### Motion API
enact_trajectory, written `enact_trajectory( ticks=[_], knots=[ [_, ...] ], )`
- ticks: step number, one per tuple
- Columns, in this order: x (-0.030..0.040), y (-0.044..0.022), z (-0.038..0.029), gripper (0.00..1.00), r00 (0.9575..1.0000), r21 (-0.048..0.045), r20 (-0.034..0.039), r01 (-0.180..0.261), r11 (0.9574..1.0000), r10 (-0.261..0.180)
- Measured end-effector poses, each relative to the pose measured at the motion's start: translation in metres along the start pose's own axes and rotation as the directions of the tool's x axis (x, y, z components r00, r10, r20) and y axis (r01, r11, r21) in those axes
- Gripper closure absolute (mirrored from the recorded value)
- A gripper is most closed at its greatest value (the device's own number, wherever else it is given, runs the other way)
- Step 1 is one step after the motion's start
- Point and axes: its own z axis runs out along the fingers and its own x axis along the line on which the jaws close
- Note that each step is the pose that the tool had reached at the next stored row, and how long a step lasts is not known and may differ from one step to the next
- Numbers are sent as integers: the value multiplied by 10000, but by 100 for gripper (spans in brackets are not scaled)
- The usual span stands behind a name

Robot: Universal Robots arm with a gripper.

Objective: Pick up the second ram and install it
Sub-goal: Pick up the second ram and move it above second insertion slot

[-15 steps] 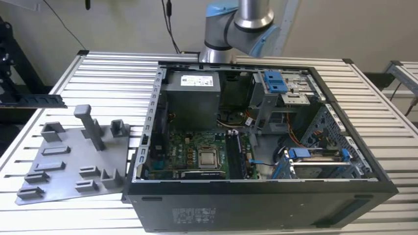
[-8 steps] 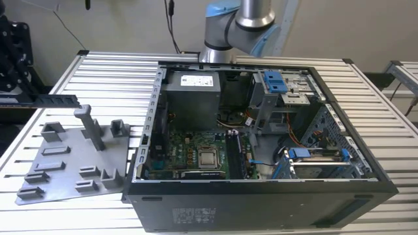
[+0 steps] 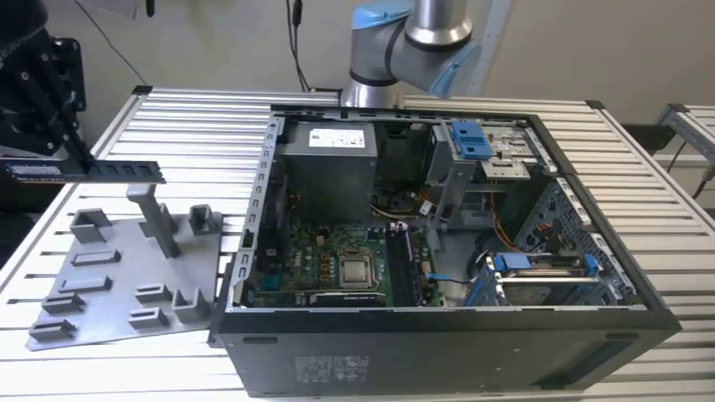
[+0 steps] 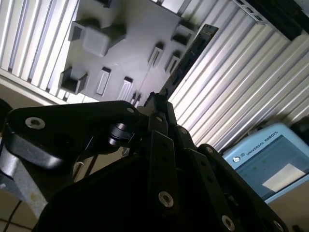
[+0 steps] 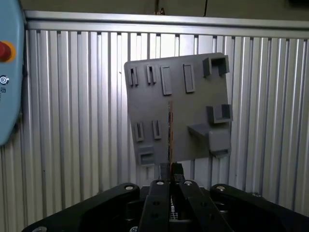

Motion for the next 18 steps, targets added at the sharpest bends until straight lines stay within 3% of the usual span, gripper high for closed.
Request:
enact_trajectory(
  ticks=[12, 18],
  knots=[
    [-28, -517, -7, 86, 10000, -5, 1, 0, 10000, 0],
    [-41, -650, -9, 86, 10000, -6, -1, 0, 10000, 0]
  ],
)
